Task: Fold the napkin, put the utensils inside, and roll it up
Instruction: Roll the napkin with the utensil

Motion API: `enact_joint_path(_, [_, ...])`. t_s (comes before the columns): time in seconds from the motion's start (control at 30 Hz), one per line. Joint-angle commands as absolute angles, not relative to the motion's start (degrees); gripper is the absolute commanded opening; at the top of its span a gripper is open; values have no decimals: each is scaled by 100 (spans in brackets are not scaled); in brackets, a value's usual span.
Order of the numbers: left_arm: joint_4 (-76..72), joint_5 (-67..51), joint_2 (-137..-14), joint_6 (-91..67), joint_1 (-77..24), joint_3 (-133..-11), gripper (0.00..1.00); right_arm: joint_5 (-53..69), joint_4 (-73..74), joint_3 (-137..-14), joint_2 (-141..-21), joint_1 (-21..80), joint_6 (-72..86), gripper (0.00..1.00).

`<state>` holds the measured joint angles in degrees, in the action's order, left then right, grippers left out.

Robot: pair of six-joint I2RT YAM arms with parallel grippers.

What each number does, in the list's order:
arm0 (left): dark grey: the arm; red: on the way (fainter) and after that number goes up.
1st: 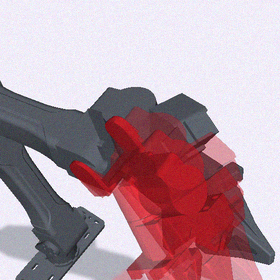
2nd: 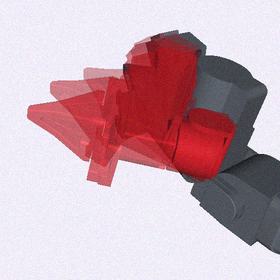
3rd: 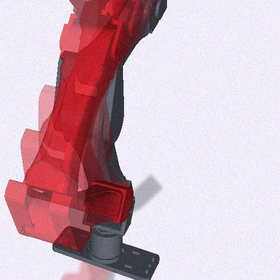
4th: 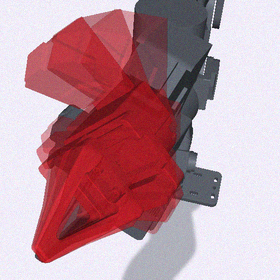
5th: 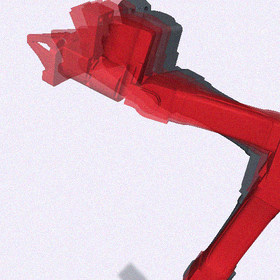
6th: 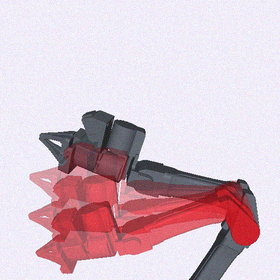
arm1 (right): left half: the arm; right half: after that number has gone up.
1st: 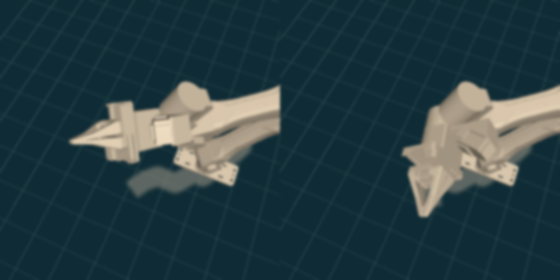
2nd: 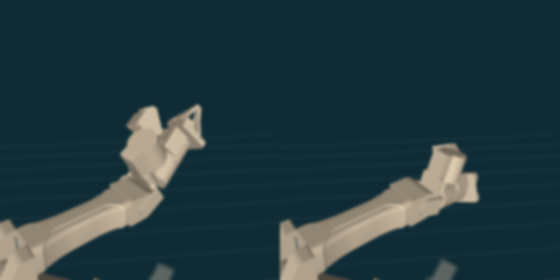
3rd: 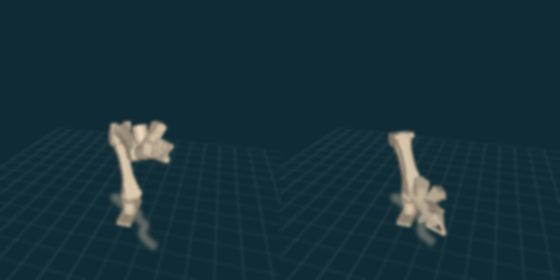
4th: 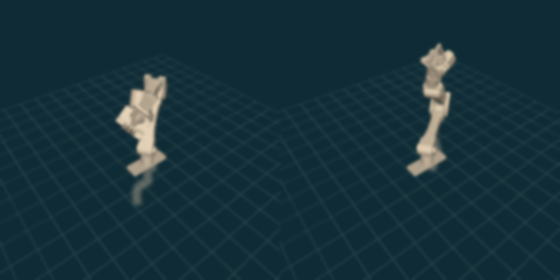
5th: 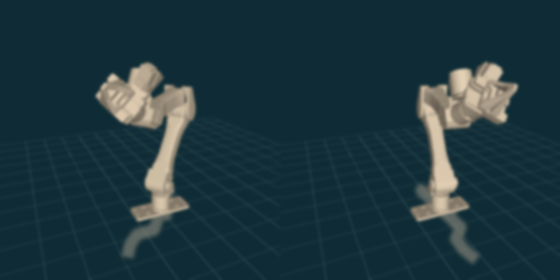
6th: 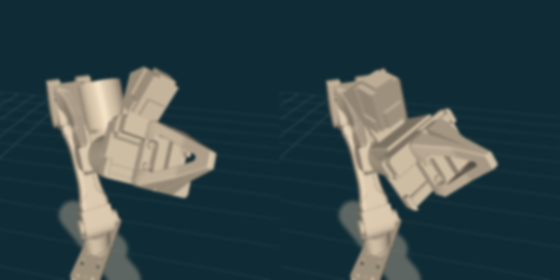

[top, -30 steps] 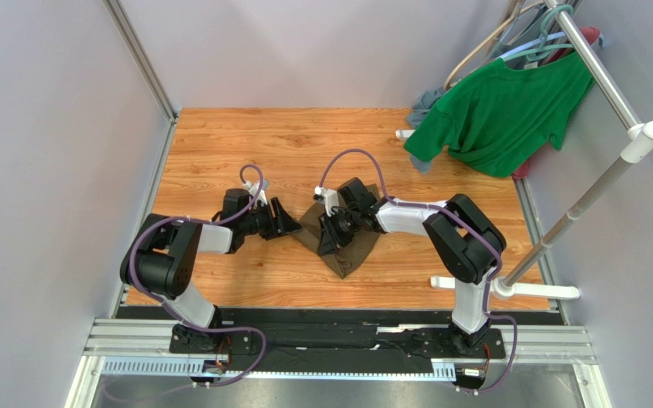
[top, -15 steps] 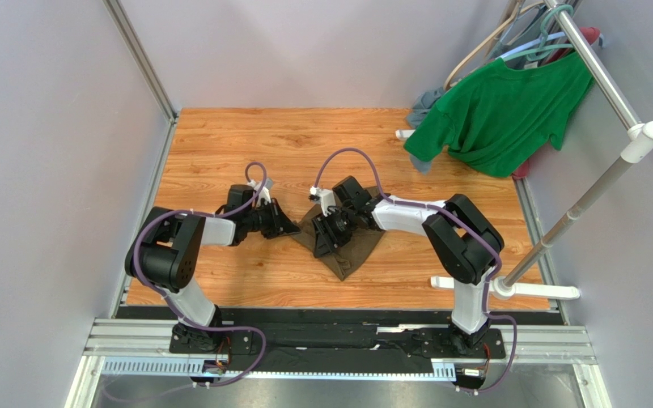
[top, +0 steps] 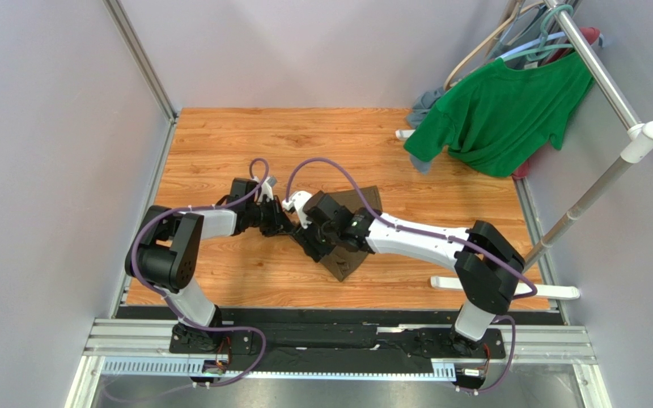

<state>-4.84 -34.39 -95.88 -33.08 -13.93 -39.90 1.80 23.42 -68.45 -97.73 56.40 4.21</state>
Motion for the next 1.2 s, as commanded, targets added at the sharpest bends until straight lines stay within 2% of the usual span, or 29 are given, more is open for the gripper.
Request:
enact_joint_path(0.0, [-44, -3322, -9624, -3146, -1389, -4122, 0, -1122, 2162, -7005, -9878, 6098, 115, 54])
enact_joint_path(0.27, [-18, -3331, -9633, -3138, -1380, -4140, 0, -1617, 1750, -6750, -10221, 6425, -184, 54])
enact_joint_path(0.9, [-35, -3427, -9677, -3138, -1380, -4166, 0, -1670, 1635, -6636, -10933, 6460, -185, 48])
enact_joint_path(1.0, [-166, -3542, -9668, -3164, -1380, -4148, 0, -1600, 1652, -6601, -11012, 6364, -88, 44])
enact_joint_path(1.07, [-228, -3647, -9659, -3182, -1380, -4122, 4, -1512, 1705, -6566, -11056, 6267, -35, 38])
enact_joint_path(1.17, [-343, -3709, -9572, -3260, -1380, -4096, 24, -1144, 1732, -6443, -11039, 6092, 158, 25])
